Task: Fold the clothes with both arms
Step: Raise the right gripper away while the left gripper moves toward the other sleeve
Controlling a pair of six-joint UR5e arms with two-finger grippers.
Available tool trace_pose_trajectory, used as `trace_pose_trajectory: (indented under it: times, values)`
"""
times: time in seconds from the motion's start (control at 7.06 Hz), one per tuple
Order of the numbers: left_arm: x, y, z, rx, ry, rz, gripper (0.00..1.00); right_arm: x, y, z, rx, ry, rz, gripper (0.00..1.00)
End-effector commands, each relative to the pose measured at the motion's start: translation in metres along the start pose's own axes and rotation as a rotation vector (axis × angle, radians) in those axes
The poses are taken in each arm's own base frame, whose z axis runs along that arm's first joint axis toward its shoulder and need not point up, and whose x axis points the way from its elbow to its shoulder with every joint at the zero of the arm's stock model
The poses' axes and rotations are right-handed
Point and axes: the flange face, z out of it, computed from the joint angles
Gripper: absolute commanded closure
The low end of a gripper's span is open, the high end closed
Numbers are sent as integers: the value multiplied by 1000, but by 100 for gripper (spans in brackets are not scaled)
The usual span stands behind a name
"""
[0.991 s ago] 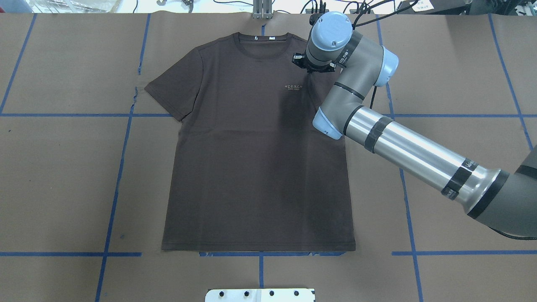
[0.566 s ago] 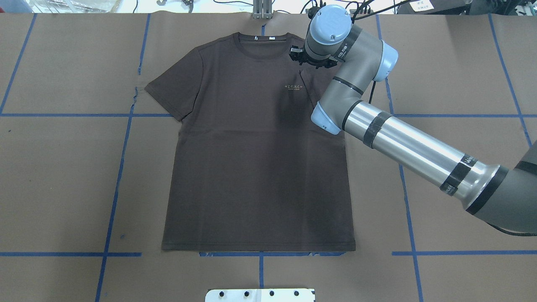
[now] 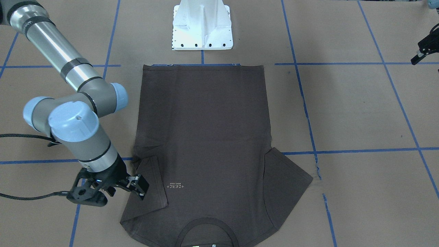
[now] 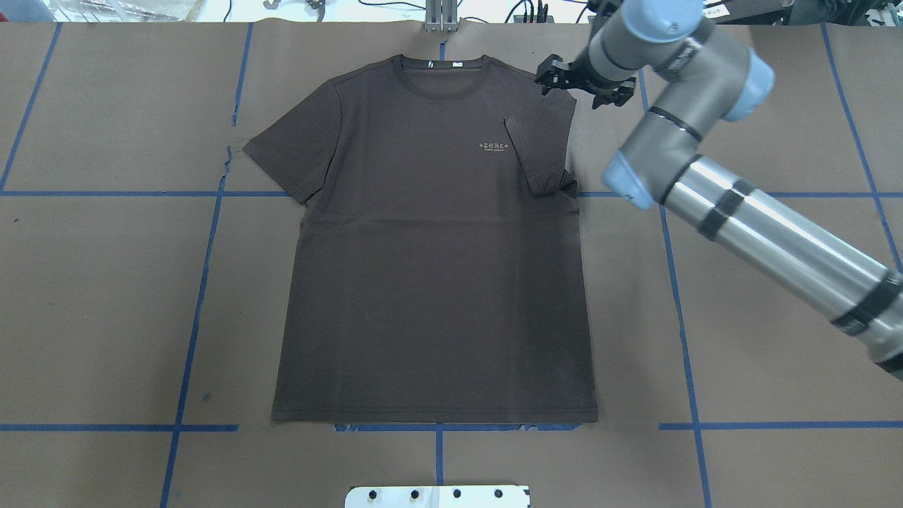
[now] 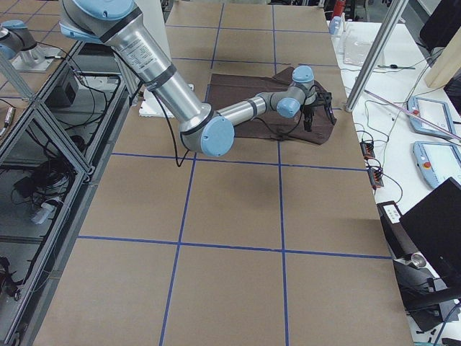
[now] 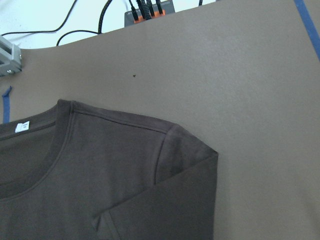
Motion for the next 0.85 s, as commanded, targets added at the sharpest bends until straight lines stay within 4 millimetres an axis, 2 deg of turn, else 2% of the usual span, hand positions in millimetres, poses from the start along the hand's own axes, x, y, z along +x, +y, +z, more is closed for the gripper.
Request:
trace_pose_trajectory:
  times: [0.0, 0.14, 0.28, 0.42, 0.57, 0.71]
  values:
    - [34, -75, 60, -59, 28, -128, 0, 88, 21, -74, -70, -78, 24, 0]
    - [60, -99, 70, -27, -35, -195, 0, 107, 5, -101, -79, -103, 38, 0]
    - [89, -130, 104, -2, -119, -222, 0, 134, -13, -123, -94, -120, 61, 0]
    - [101, -162, 136, -29, -115, -225, 0, 162, -22, -144, -94, -133, 55, 0]
    - [114, -175, 160, -43, -112, -309, 5, 184, -16, -154, -99, -139, 8, 0]
    - [130, -172, 199, -43, -78, -328, 6, 199, -10, -157, -91, -131, 7, 0]
